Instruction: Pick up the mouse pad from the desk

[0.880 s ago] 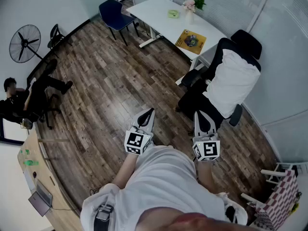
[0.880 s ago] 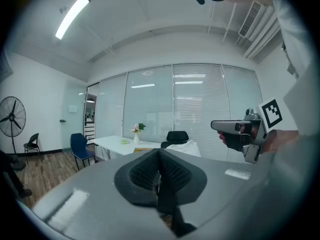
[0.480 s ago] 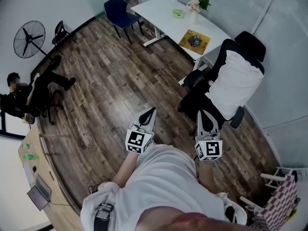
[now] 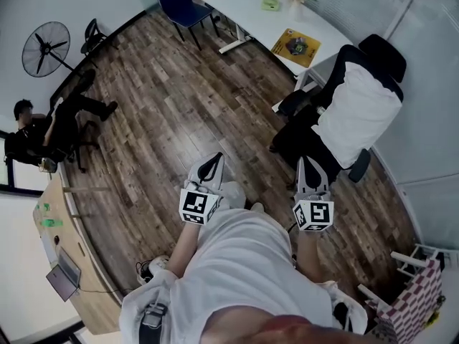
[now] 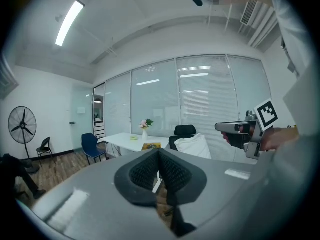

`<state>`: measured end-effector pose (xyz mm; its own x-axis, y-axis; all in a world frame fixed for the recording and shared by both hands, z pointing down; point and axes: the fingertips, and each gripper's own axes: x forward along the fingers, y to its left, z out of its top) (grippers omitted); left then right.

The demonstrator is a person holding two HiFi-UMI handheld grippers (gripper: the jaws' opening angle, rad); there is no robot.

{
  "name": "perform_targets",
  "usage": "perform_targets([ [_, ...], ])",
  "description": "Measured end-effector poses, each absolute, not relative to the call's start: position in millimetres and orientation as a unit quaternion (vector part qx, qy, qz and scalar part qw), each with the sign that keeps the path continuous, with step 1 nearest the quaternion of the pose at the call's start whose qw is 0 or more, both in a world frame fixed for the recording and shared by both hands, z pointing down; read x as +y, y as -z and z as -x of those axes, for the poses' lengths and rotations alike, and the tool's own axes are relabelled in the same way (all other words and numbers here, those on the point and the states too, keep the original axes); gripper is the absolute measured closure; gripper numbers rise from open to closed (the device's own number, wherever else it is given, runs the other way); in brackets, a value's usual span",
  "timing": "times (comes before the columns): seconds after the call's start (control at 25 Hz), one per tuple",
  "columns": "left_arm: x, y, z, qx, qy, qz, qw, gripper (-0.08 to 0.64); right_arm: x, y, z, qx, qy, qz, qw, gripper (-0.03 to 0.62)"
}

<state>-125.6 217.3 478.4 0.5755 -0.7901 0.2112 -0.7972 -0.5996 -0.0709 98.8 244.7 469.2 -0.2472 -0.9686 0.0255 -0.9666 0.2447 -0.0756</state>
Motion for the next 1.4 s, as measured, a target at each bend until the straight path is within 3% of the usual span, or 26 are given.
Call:
perform_targets([
  [0.32,161.3,-495.4,142.1,-0.469,-0.107,-0.876,0.032,0.574,187.7,-482.3,-99.9,0.783,0.047,0.621,-0.007,0.592],
  [0.92,-67.3,-472.6,115.6,-0.418,-0.081,-0.905,0.019,0.574,-15.2,-457.1,-106.0,0.761,0.026,0.647,-0.029,0.592],
  [1.4,-174.9,-466.8,125.7,-0.402,-0.077,-0.912,0.023,0.574,-124.0,-461.4,-113.6,0.740,0.038,0.670,-0.049,0.592],
])
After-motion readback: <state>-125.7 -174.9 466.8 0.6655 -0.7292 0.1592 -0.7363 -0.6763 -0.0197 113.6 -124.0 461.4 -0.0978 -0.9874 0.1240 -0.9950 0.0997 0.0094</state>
